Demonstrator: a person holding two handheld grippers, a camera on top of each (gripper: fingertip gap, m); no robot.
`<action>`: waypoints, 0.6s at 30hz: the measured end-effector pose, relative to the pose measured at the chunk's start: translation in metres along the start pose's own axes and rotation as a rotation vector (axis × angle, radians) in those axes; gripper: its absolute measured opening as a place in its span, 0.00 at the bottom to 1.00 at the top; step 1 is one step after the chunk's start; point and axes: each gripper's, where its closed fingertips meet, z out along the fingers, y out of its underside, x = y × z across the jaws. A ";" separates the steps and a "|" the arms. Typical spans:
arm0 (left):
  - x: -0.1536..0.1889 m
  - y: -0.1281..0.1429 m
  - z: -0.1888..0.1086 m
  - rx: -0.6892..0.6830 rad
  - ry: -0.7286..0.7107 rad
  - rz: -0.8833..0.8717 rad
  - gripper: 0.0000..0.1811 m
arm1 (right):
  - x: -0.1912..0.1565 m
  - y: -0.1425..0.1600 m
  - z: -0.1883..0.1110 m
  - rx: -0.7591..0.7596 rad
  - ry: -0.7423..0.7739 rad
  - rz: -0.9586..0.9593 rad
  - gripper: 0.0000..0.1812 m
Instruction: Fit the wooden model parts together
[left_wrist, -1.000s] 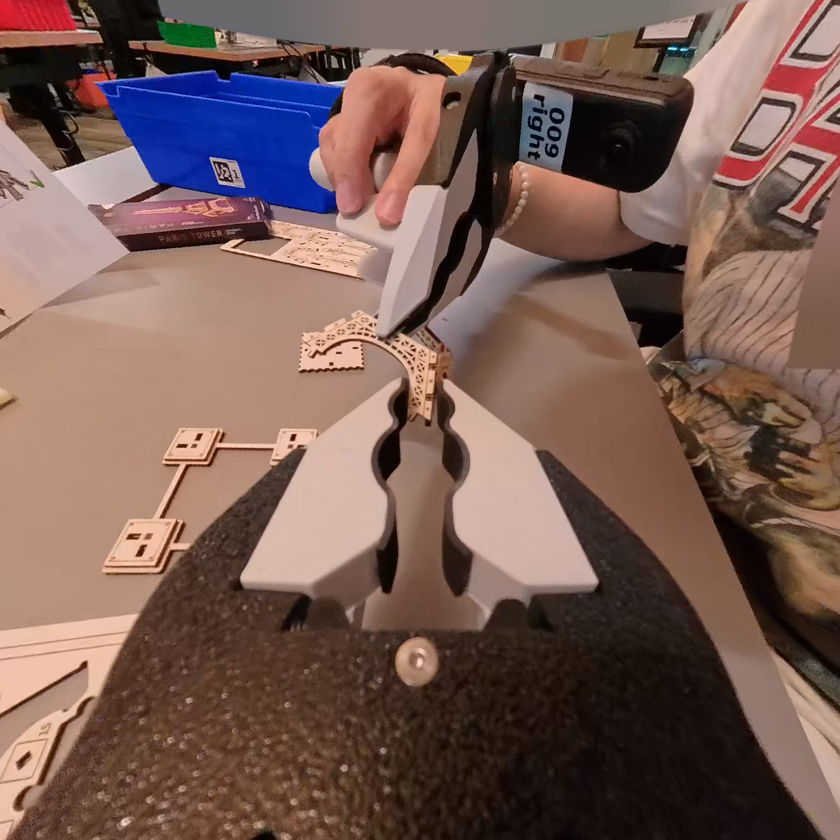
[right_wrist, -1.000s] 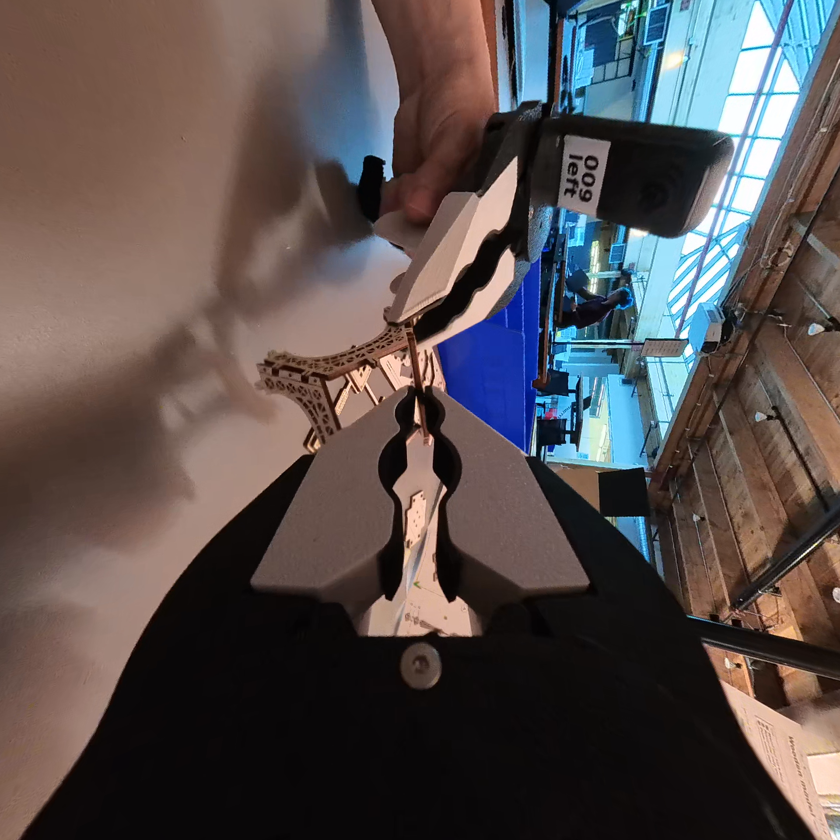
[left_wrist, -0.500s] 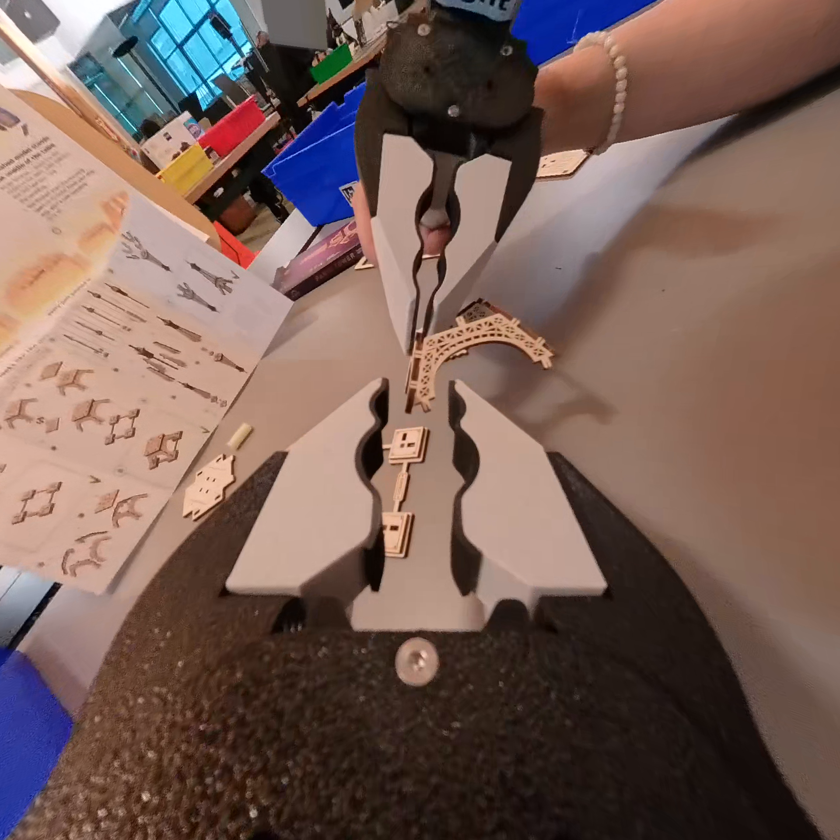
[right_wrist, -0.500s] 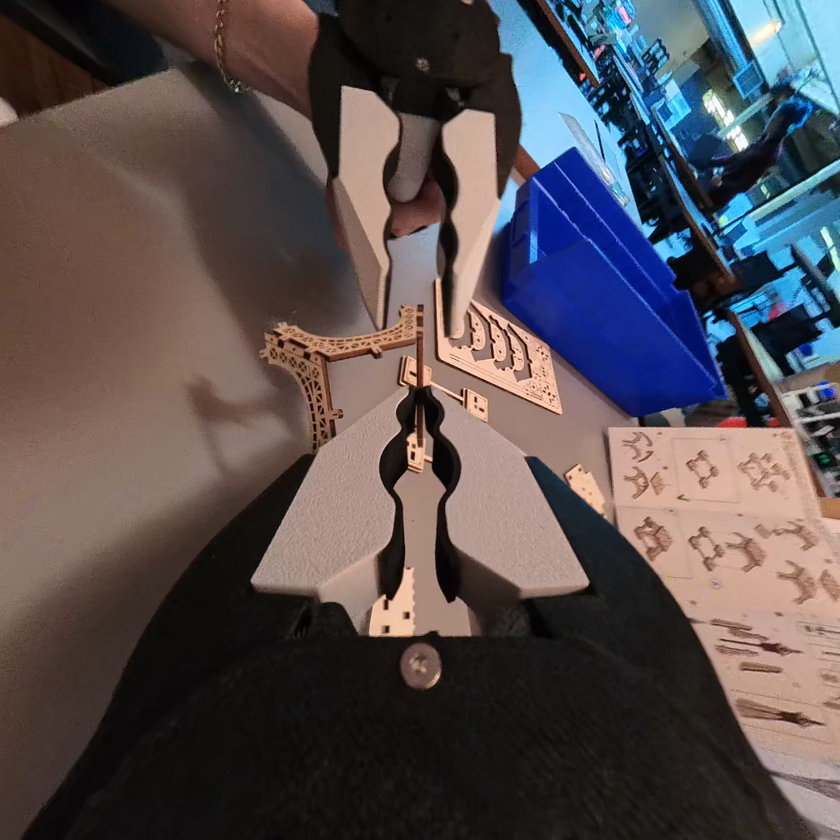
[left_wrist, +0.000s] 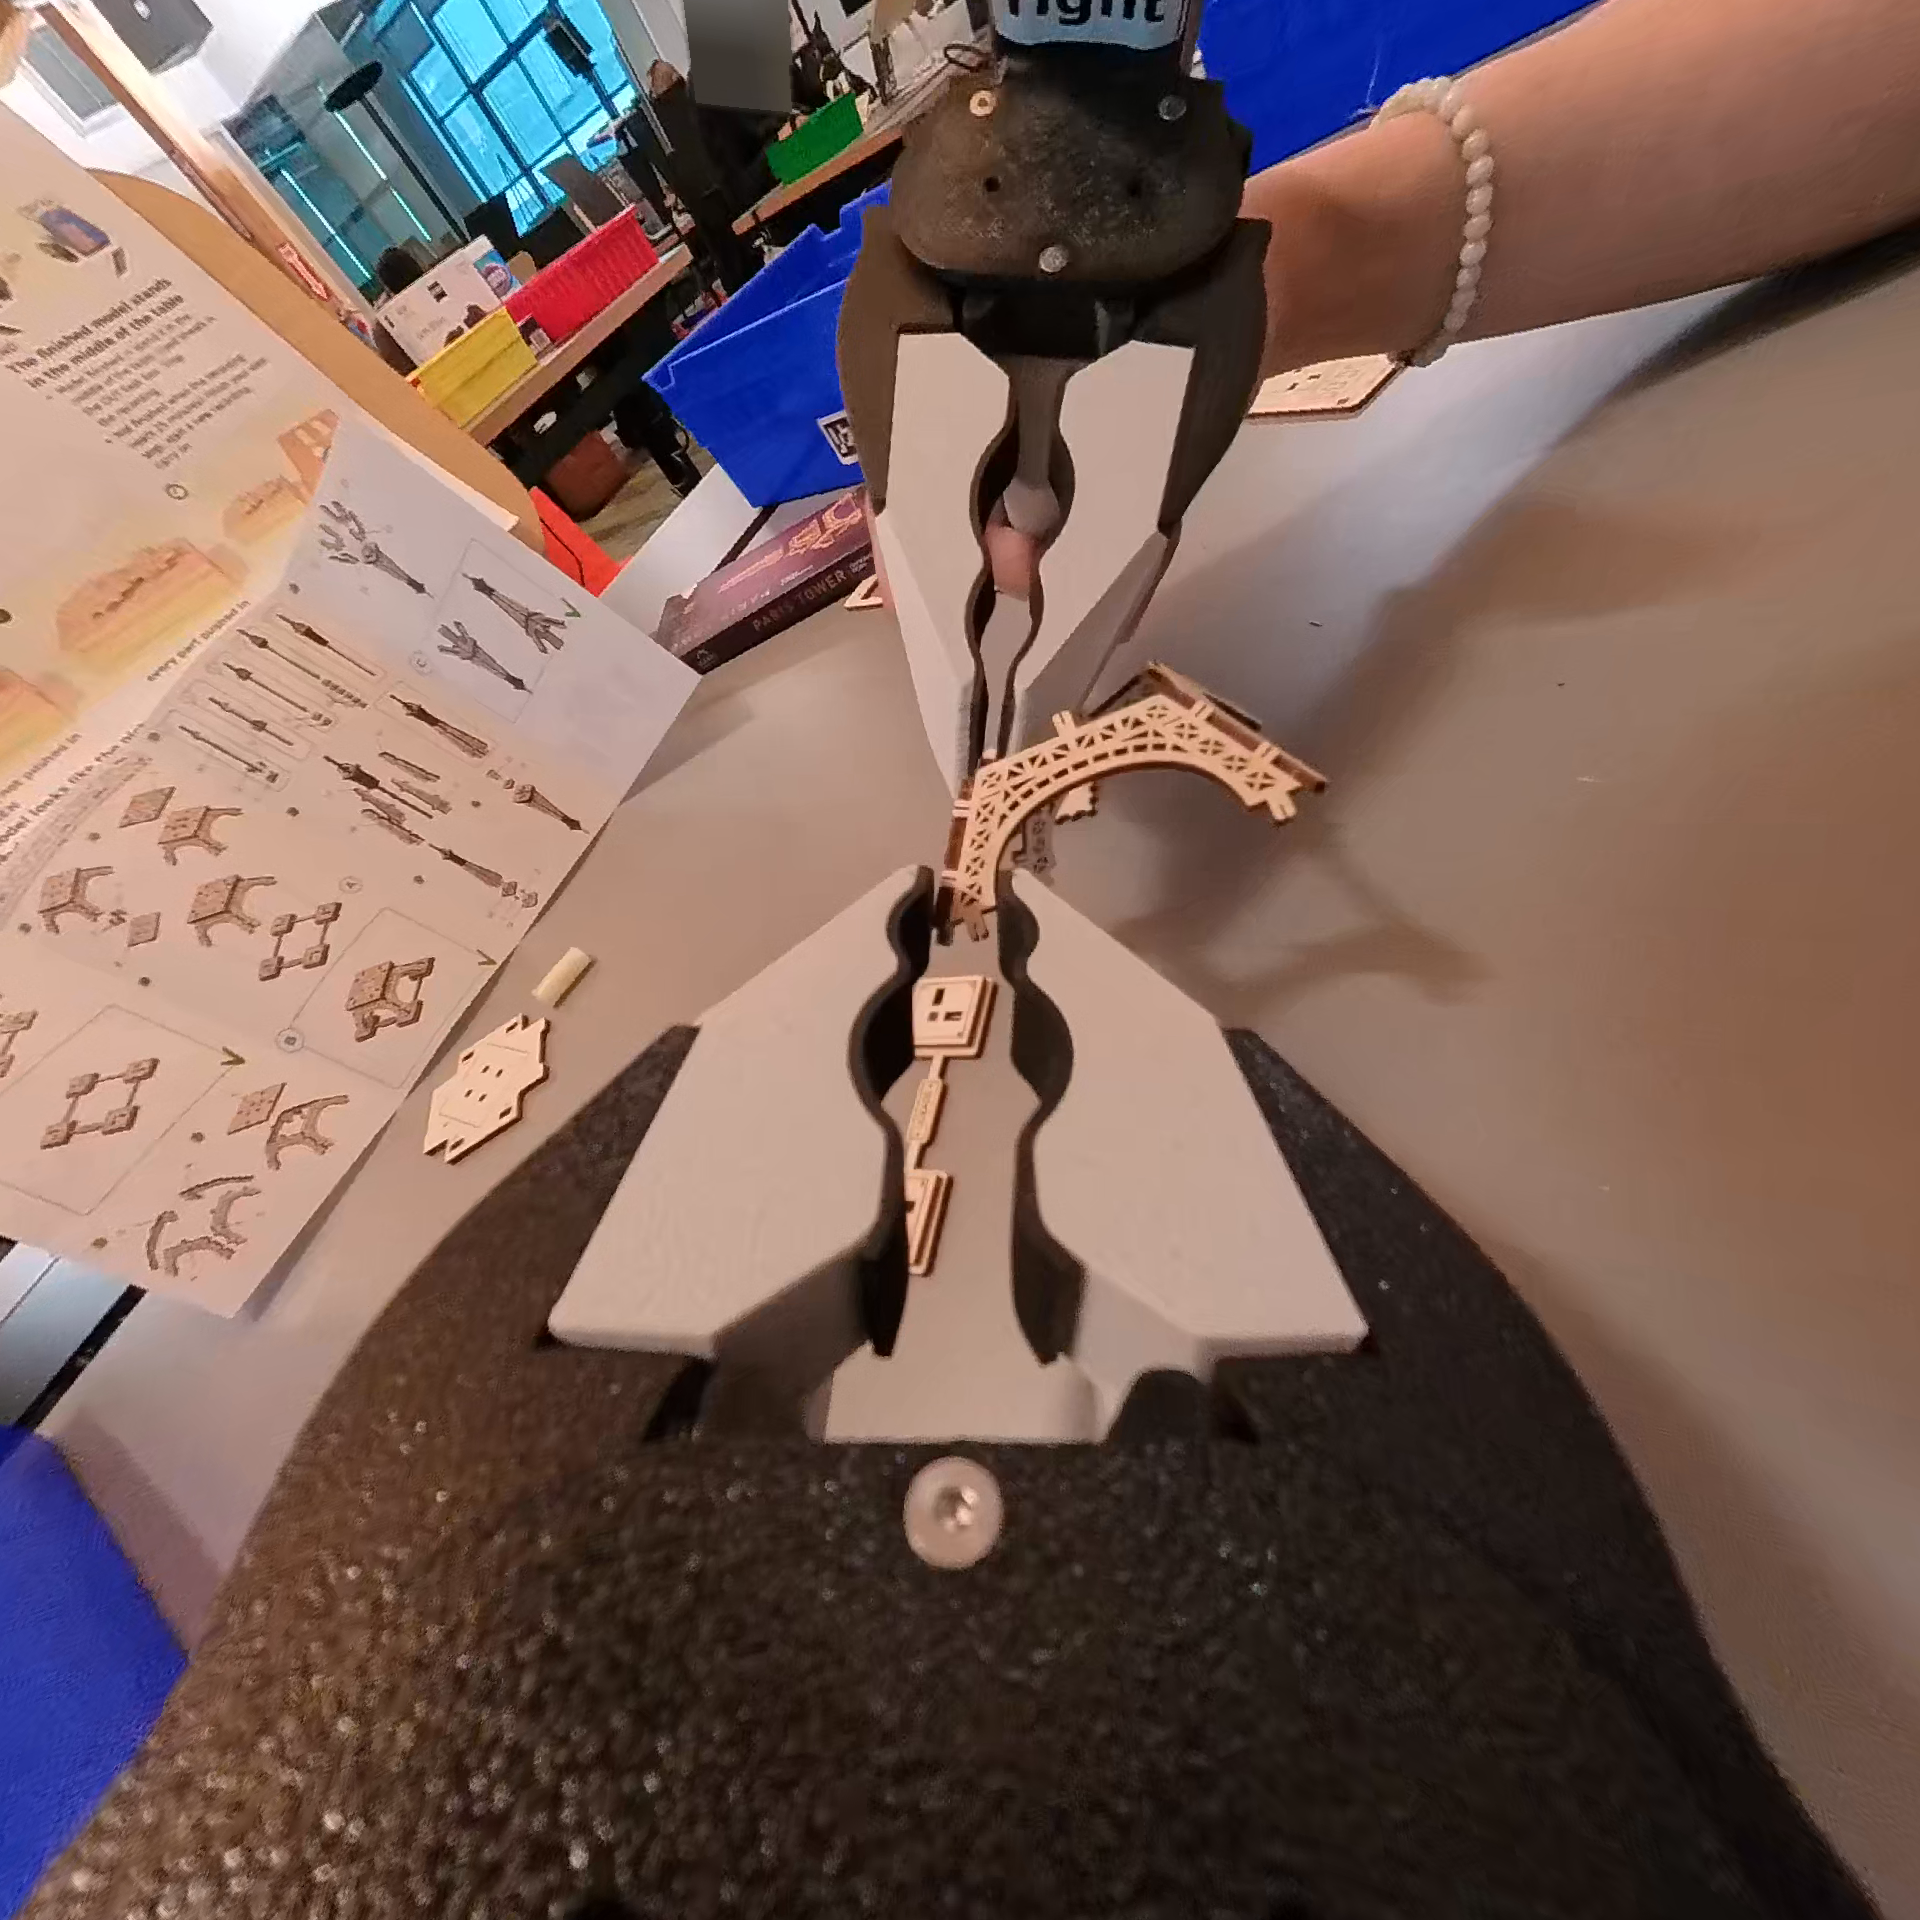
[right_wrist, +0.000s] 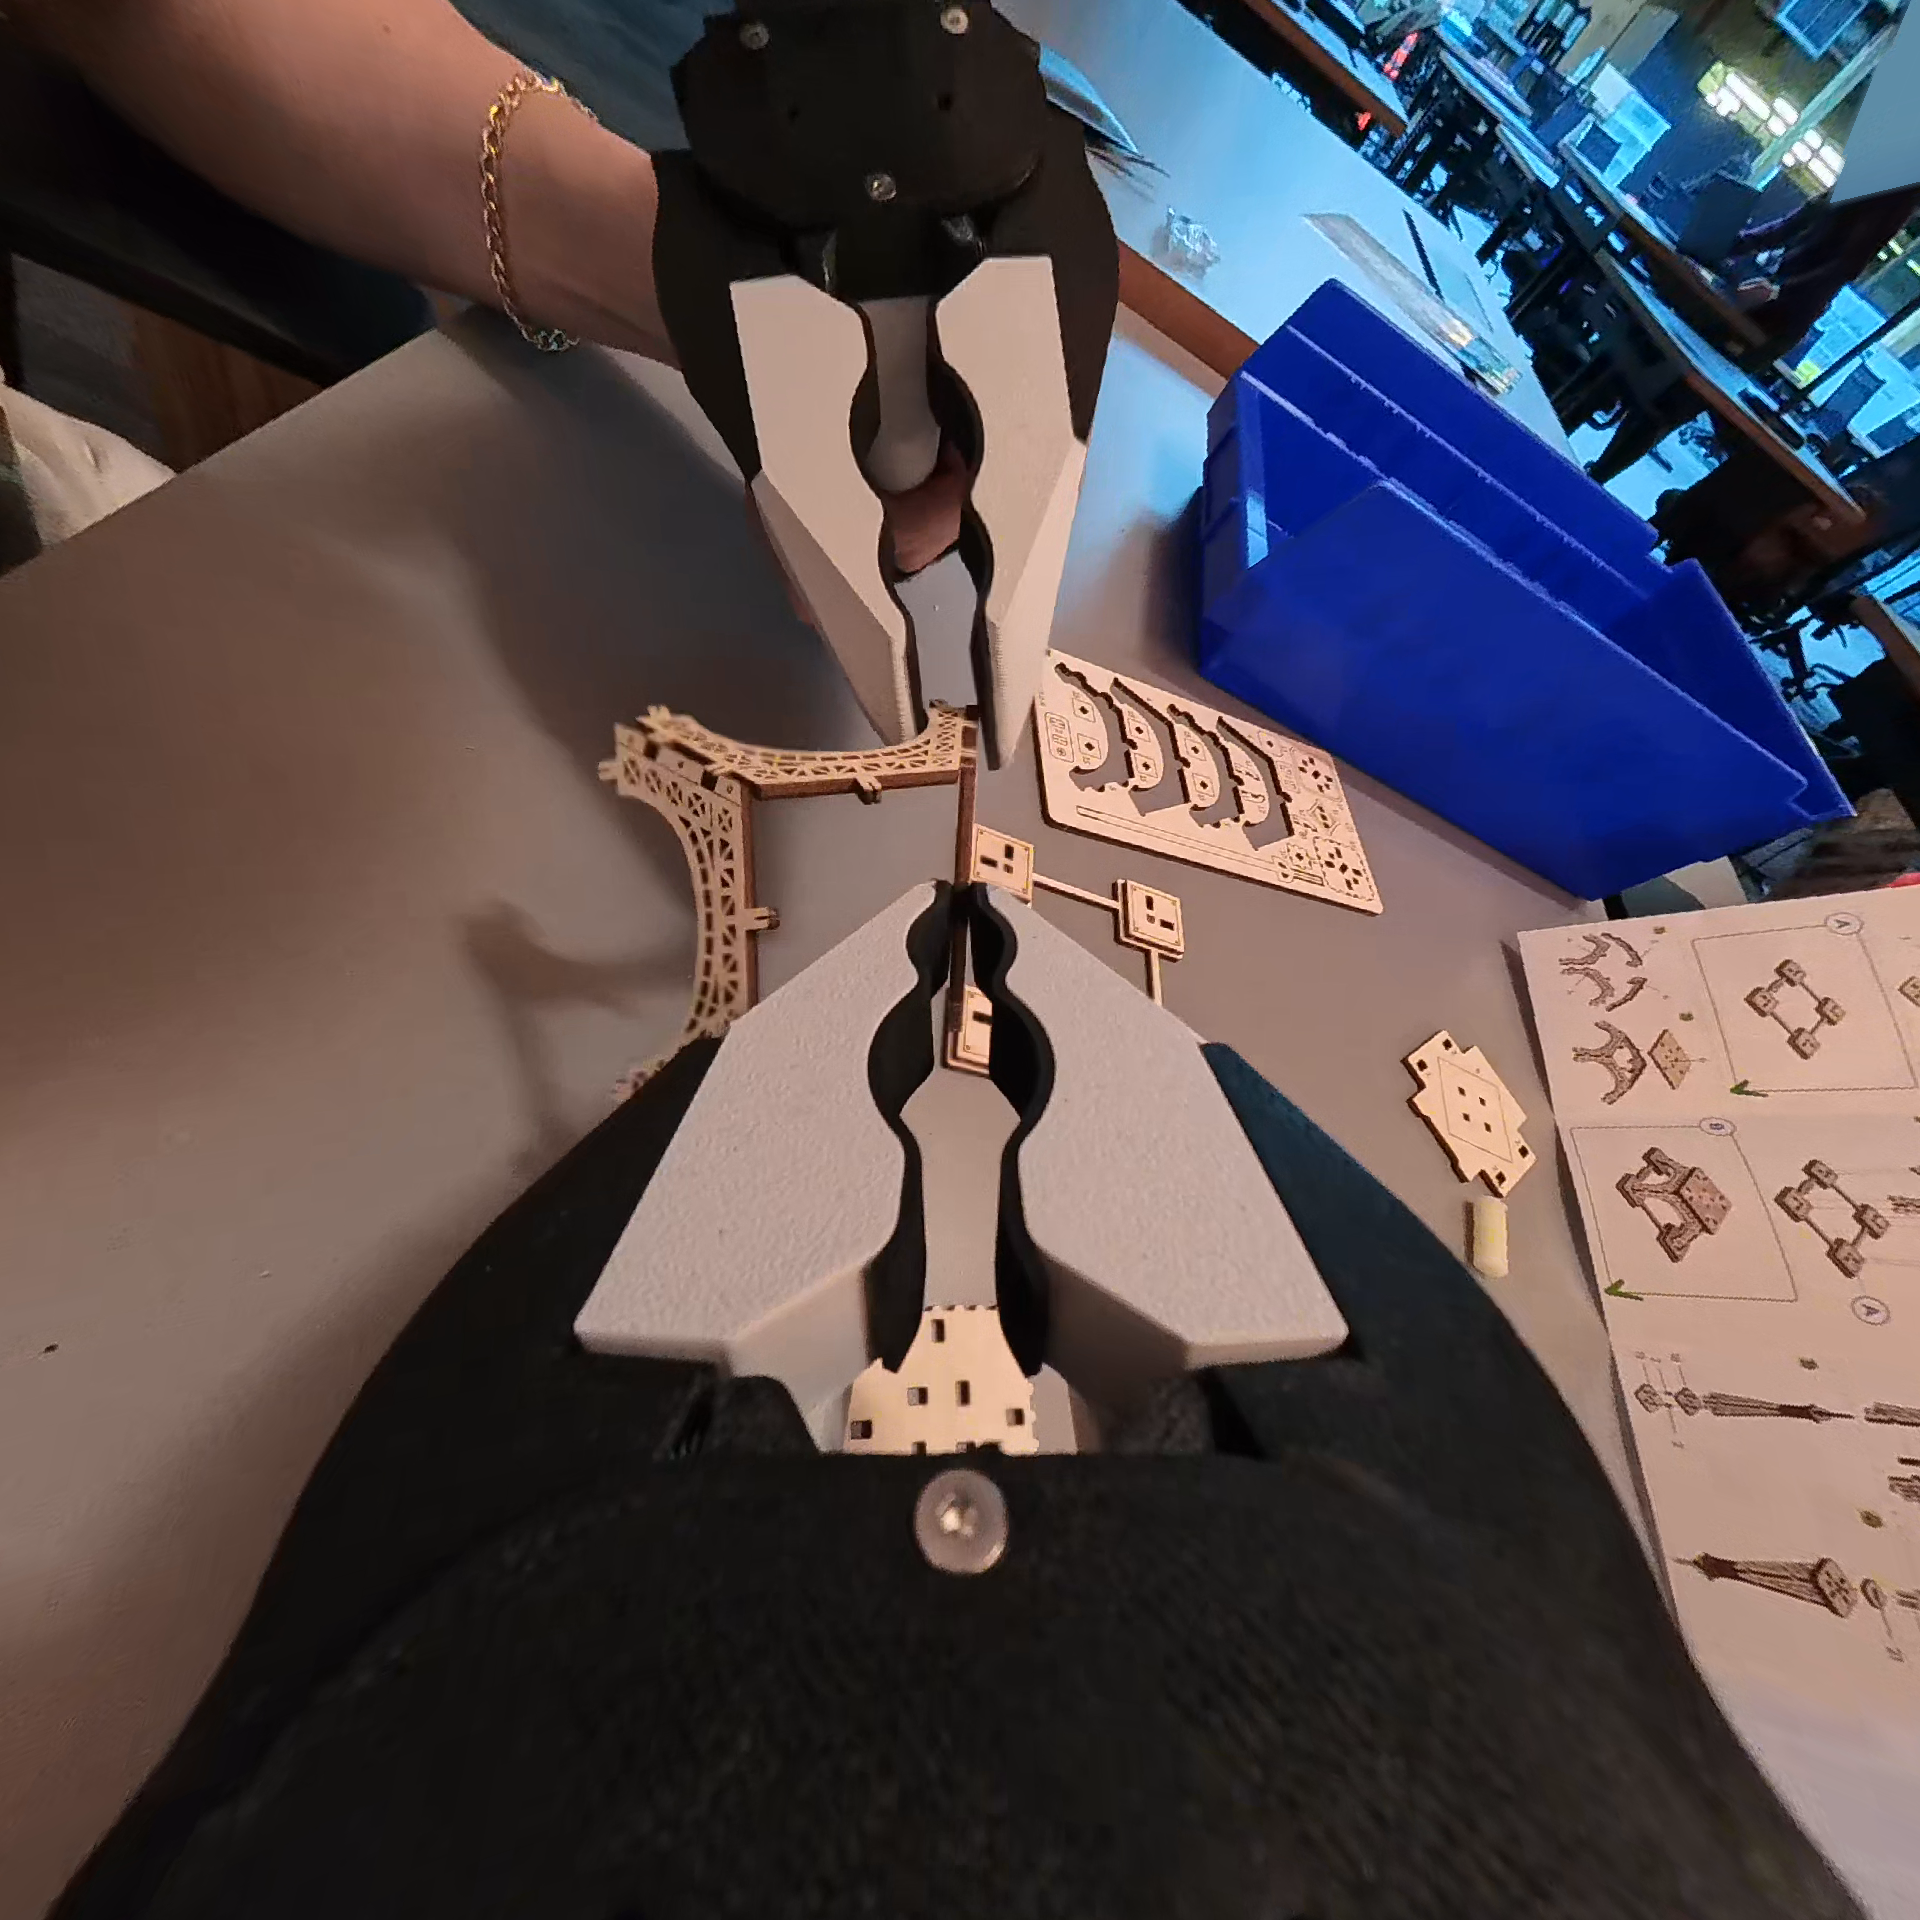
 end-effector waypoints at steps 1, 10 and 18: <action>0.000 0.000 0.000 0.003 0.003 -0.006 0.05 | 0.000 0.000 0.000 -0.001 0.003 -0.006 0.00; 0.002 0.002 0.001 -0.014 0.012 0.012 0.04 | 0.001 0.003 0.001 -0.025 0.011 -0.041 0.00; 0.003 0.004 0.005 -0.032 -0.013 0.039 0.11 | 0.000 0.007 0.003 -0.085 0.016 -0.088 0.00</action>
